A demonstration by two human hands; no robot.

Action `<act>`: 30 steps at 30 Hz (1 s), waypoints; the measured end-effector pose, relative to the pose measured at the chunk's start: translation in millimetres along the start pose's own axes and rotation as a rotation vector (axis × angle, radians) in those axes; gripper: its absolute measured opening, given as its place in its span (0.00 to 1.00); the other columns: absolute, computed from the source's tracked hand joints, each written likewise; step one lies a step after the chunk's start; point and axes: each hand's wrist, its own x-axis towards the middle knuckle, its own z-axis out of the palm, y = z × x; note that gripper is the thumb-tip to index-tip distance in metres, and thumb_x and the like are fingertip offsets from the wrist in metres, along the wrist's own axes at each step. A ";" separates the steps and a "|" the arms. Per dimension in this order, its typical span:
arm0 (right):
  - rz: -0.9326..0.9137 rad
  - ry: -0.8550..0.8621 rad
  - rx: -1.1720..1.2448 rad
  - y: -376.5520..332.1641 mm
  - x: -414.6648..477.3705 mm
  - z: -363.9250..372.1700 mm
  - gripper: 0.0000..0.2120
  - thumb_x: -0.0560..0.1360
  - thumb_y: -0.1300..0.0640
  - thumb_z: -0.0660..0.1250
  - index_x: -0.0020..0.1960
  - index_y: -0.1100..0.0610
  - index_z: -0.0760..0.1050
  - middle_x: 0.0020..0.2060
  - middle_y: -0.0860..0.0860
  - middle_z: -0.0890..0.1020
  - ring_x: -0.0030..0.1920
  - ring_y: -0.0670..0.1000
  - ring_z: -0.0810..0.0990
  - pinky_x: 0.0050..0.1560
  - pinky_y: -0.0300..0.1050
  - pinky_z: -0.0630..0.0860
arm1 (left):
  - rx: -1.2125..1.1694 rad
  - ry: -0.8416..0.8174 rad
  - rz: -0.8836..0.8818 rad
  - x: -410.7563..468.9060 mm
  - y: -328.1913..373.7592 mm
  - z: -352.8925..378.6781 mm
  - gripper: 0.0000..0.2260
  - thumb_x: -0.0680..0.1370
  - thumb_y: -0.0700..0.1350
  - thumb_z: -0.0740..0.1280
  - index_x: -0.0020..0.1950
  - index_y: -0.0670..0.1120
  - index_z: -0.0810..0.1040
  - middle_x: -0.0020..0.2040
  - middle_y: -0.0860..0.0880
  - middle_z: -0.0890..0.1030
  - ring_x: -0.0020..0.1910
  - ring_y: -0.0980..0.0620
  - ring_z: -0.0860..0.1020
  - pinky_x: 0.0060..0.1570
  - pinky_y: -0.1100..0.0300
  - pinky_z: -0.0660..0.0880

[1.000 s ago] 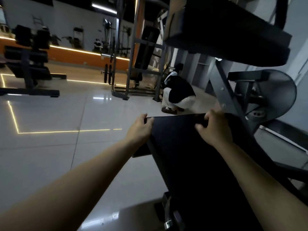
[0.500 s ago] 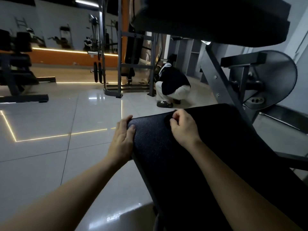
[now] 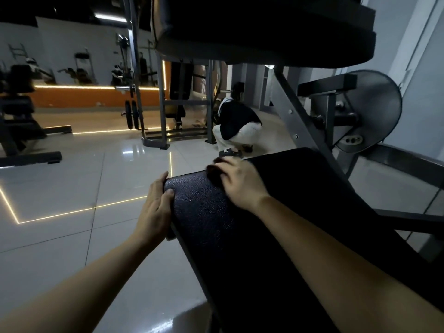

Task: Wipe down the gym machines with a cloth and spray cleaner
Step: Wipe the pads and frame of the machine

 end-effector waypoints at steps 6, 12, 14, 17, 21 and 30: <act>0.328 0.091 -0.183 74.1 21.7 -14.6 0.20 0.81 0.55 0.58 0.72 0.53 0.71 0.69 0.57 0.72 0.68 0.61 0.71 0.70 0.58 0.66 | 0.061 0.004 0.040 4.7 -9.1 2.5 0.28 0.81 0.55 0.52 0.81 0.50 0.59 0.77 0.50 0.64 0.69 0.62 0.63 0.60 0.77 0.58; 0.337 0.061 -0.082 -15.3 25.1 5.2 0.20 0.81 0.50 0.54 0.64 0.59 0.76 0.64 0.60 0.75 0.63 0.60 0.73 0.65 0.52 0.68 | 0.024 -0.008 0.002 4.2 -7.2 2.0 0.29 0.80 0.55 0.53 0.81 0.51 0.58 0.77 0.51 0.64 0.69 0.59 0.64 0.63 0.71 0.62; 0.182 0.024 0.001 -62.5 11.1 18.7 0.18 0.82 0.51 0.53 0.62 0.58 0.76 0.61 0.58 0.76 0.60 0.58 0.73 0.64 0.52 0.68 | -0.117 -0.058 -0.065 3.2 3.6 -0.3 0.31 0.77 0.55 0.56 0.80 0.51 0.60 0.75 0.50 0.67 0.70 0.54 0.67 0.65 0.65 0.66; -0.006 -0.085 0.214 -121.2 -9.2 27.1 0.17 0.82 0.53 0.55 0.66 0.56 0.75 0.63 0.56 0.75 0.63 0.57 0.70 0.69 0.56 0.65 | -0.330 -0.047 -0.197 -4.1 23.9 -12.6 0.22 0.74 0.51 0.60 0.65 0.46 0.76 0.57 0.51 0.82 0.60 0.47 0.77 0.57 0.59 0.72; -0.224 -0.217 0.240 -102.8 -21.2 15.4 0.21 0.81 0.55 0.61 0.73 0.50 0.72 0.71 0.54 0.71 0.70 0.57 0.67 0.74 0.56 0.62 | -0.349 0.070 -0.341 2.9 34.3 -30.4 0.17 0.84 0.47 0.53 0.55 0.46 0.80 0.54 0.45 0.83 0.62 0.43 0.77 0.69 0.46 0.68; 0.092 0.015 -0.050 66.1 22.1 -17.6 0.19 0.79 0.55 0.60 0.67 0.56 0.77 0.68 0.58 0.75 0.64 0.64 0.75 0.66 0.57 0.72 | 0.063 -0.036 -0.246 40.3 19.5 -6.8 0.21 0.81 0.56 0.53 0.54 0.48 0.83 0.53 0.44 0.84 0.56 0.44 0.80 0.64 0.45 0.74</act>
